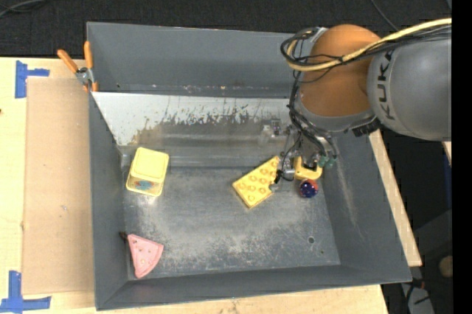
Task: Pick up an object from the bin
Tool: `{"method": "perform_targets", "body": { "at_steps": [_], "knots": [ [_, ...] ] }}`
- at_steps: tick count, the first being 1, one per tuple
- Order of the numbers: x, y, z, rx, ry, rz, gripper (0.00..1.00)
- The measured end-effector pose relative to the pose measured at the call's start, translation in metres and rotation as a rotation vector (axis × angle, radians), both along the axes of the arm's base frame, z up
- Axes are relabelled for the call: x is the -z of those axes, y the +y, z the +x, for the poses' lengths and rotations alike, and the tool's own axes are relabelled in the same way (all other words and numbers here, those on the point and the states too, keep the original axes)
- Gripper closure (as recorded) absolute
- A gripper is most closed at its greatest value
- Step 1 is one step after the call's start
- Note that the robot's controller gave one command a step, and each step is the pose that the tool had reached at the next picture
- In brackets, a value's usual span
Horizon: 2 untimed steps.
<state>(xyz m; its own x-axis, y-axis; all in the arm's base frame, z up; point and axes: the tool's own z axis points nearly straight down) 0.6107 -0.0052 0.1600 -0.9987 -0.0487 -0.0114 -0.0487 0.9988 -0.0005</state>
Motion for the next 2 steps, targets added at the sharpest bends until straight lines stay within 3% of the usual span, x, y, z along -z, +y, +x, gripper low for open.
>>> {"method": "perform_targets", "body": {
  "at_steps": [1,2],
  "knots": [
    [0.027,-0.019,0.006,-0.262,0.014,0.001,0.00],
    [0.093,-0.014,0.008,-0.163,0.006,0.001,0.00]
  ]
}}
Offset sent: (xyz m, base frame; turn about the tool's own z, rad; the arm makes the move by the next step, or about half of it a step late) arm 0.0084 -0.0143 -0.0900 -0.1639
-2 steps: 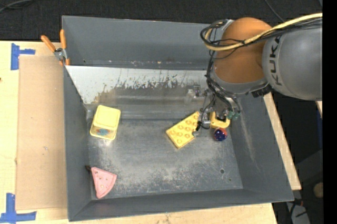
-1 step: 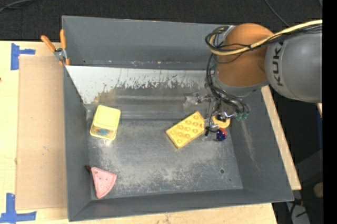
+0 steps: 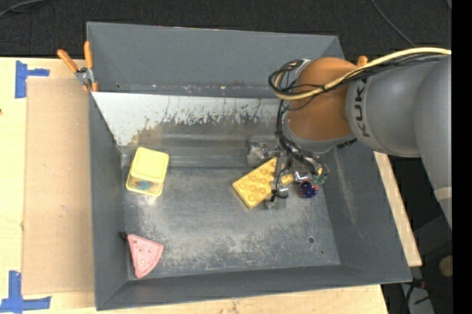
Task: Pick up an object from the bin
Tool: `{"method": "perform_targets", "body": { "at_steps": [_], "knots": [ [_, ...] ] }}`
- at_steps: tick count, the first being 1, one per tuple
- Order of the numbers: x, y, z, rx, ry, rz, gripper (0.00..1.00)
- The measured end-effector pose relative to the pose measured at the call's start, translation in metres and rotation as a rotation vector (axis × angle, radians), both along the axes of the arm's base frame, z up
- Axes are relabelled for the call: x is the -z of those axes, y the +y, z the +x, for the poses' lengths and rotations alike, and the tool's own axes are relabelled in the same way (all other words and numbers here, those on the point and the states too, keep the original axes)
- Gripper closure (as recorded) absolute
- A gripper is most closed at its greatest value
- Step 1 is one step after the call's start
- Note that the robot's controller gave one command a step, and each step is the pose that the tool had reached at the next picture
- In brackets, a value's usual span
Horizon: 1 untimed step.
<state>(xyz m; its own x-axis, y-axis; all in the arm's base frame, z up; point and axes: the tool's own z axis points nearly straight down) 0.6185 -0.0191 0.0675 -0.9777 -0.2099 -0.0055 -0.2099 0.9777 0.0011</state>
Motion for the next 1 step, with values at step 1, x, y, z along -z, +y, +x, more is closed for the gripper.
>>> {"method": "perform_targets", "body": {
  "at_steps": [1],
  "knots": [
    [-0.0025,-0.0070,0.0006,-0.407,0.002,-0.001,1.00]
  ]
}}
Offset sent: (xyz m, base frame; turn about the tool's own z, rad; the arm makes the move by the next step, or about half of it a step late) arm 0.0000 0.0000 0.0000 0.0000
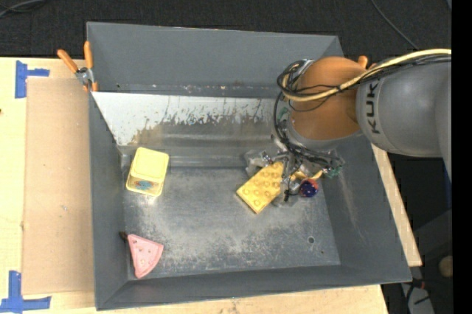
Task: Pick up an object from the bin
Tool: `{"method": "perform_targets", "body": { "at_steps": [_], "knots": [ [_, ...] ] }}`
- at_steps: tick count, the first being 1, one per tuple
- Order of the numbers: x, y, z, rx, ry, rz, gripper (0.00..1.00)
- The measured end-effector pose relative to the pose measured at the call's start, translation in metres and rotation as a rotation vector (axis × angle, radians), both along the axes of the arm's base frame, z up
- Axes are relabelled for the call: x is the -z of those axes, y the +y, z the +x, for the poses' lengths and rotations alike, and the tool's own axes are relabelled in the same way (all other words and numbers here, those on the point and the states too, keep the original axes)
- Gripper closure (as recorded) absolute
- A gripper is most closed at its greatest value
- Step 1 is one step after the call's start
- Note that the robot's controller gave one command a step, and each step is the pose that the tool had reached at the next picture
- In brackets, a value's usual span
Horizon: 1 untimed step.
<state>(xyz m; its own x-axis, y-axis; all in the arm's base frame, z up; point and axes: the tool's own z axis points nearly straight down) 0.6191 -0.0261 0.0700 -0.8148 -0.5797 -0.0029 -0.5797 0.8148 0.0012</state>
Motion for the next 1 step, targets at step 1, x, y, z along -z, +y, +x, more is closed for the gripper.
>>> {"method": "perform_targets", "body": {
  "at_steps": [1],
  "knots": [
    [0.0000,0.0000,0.0000,0.000,0.000,0.000,1.00]
  ]
}}
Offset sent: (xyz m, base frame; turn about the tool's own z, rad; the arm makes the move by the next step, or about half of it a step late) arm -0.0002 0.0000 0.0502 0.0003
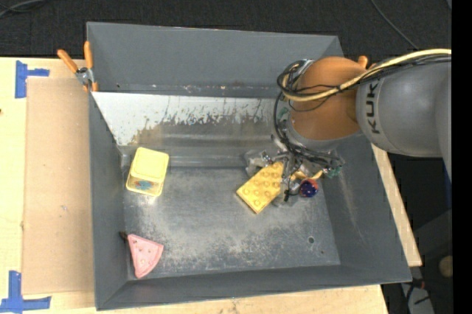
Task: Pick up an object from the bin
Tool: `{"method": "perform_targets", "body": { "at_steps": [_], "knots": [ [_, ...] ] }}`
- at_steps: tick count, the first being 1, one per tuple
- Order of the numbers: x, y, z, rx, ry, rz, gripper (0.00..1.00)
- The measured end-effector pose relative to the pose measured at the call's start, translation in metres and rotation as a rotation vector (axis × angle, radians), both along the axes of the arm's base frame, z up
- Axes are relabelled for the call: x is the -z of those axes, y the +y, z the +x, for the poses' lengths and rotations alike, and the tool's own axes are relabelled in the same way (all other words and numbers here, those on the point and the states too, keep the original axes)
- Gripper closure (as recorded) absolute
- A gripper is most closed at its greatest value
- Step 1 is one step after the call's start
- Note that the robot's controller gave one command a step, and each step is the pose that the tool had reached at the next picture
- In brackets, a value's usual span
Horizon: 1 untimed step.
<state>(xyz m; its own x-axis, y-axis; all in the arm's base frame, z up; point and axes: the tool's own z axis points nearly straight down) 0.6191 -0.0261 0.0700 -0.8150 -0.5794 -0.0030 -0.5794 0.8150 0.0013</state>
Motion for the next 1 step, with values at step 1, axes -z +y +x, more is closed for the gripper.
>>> {"method": "perform_targets", "body": {
  "at_steps": [1],
  "knots": [
    [-0.0189,0.0006,-0.0024,0.000,0.007,0.000,1.00]
  ]
}}
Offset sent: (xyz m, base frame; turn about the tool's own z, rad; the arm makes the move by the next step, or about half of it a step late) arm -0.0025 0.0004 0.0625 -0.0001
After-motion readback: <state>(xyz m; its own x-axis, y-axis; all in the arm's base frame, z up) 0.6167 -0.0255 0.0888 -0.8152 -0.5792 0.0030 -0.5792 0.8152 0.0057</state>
